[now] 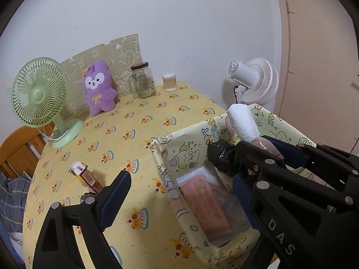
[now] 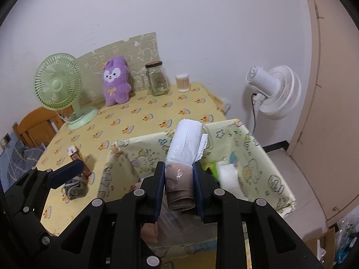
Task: Organize soft objects
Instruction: 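Lower the packet and cloth into the paper box and open both tools, then move both tools back over the table toward the grey cord bundle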
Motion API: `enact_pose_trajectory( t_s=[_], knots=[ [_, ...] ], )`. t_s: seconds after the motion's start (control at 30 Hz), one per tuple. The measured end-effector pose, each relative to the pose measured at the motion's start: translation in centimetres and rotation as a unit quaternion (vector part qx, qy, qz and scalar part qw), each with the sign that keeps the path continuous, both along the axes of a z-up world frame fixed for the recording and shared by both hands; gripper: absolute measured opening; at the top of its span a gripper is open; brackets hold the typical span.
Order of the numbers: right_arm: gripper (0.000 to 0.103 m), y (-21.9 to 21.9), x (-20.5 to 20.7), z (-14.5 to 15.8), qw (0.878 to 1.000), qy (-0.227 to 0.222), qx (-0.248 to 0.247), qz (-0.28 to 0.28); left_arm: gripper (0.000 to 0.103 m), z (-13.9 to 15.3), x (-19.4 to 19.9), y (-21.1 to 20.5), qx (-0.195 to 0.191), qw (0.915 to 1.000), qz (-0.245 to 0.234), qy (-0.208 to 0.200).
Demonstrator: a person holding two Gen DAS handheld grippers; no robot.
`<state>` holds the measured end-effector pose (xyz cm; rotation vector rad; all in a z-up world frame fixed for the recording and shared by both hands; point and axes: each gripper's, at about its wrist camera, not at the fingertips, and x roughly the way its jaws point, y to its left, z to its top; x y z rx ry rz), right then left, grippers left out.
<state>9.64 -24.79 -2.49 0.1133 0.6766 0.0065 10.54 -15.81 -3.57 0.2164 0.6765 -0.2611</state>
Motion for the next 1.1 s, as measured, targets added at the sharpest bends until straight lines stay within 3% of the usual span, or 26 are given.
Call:
enact_pose_trajectory(
  t_s=[0.1,0.2,0.4,1.1],
  knots=[
    [0.036,0.7,-0.1,0.0,1.0,0.004,-0.002,0.007,0.096,-0.1,-0.3,0.5,-0.001,1.0,0.002,0.001],
    [0.063,1.2,-0.4,0.2,1.0,-0.001,-0.006,0.013,0.096,-0.1,-0.3,1.1,-0.008,0.9999,0.004,0.005],
    [0.076,1.9,-0.7,0.6,1.0,-0.008,-0.024,0.005,0.097,0.0,-0.7,1.9,-0.01,0.9999,0.007,0.001],
    [0.082,5.9,-2.5,3.6,0.998,-0.037,-0.048,0.007,0.1,2.9,-2.4,5.7,-0.027,0.9989,0.026,-0.028]
  ],
)
